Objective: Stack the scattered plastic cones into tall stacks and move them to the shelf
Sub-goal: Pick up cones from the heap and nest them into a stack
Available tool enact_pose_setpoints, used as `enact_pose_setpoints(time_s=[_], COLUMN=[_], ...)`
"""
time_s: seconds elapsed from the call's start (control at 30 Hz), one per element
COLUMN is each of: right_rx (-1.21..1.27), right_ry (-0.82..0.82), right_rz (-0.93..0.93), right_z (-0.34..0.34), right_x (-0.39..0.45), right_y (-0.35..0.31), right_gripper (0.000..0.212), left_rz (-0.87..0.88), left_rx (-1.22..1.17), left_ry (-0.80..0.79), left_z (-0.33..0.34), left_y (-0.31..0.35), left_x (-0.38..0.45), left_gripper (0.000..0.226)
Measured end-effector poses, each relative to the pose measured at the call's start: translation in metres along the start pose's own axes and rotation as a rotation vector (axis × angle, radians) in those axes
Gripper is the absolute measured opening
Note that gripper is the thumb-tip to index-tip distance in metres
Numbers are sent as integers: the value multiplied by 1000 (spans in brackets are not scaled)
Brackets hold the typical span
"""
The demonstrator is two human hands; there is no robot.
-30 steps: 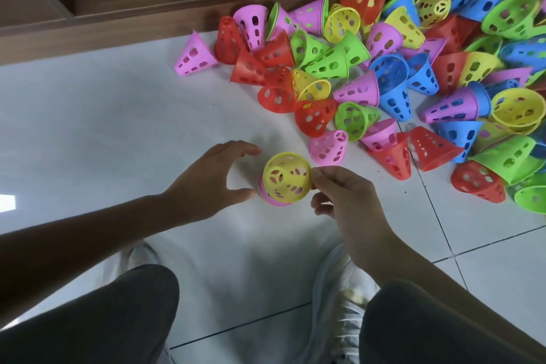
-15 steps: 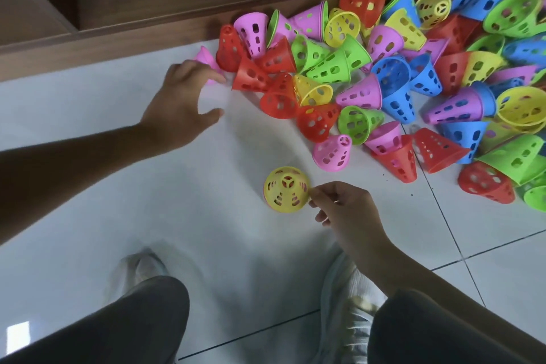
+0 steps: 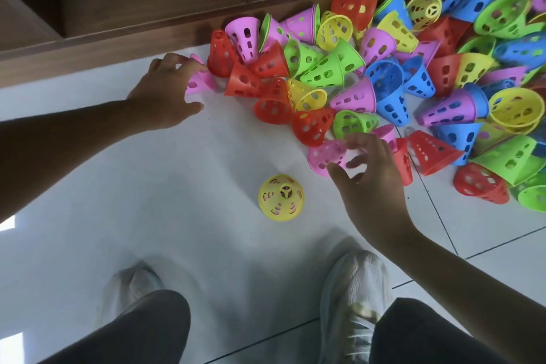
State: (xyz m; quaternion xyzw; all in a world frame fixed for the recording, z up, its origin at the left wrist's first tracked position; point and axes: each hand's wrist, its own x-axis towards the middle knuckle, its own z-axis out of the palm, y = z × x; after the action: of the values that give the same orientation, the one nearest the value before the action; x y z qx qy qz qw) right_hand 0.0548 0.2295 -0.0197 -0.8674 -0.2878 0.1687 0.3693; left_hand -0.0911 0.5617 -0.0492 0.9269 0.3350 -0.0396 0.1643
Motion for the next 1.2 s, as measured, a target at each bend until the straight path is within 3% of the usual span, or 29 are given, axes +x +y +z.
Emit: enact_pose_setpoints(time_s=[0.1,0.3,0.5,0.67,0.8,1.0,1.2], right_rx=[-92,-157,-155,-158,-101,85,274], right_ry=[-20,-122,-163,-158,-132,-67,-65], right_rz=[-11,4,28,38,42,85,22], right_z=[3,12,19,23,20,0,-19], right_x=[10,19,23,26,19,-9,-36], right_y=[10,25,33,39,33,10,-22], right_gripper=[52,60,55,45,44,48,49], left_rz=[24,17,0,-54,-127,-216,-282], left_rx=[-40,-131,-216,-420,-603,-700,-876], left_ry=[-4,-8,37,8,-2,15,42], left_z=[2,18,32,35,31,26,20], left_y=[-5,2,15,39,64,90,102], left_x=[-4,-30,-64,-92,-113,-137,-153], left_gripper=[59,57,67,84,84,55,66])
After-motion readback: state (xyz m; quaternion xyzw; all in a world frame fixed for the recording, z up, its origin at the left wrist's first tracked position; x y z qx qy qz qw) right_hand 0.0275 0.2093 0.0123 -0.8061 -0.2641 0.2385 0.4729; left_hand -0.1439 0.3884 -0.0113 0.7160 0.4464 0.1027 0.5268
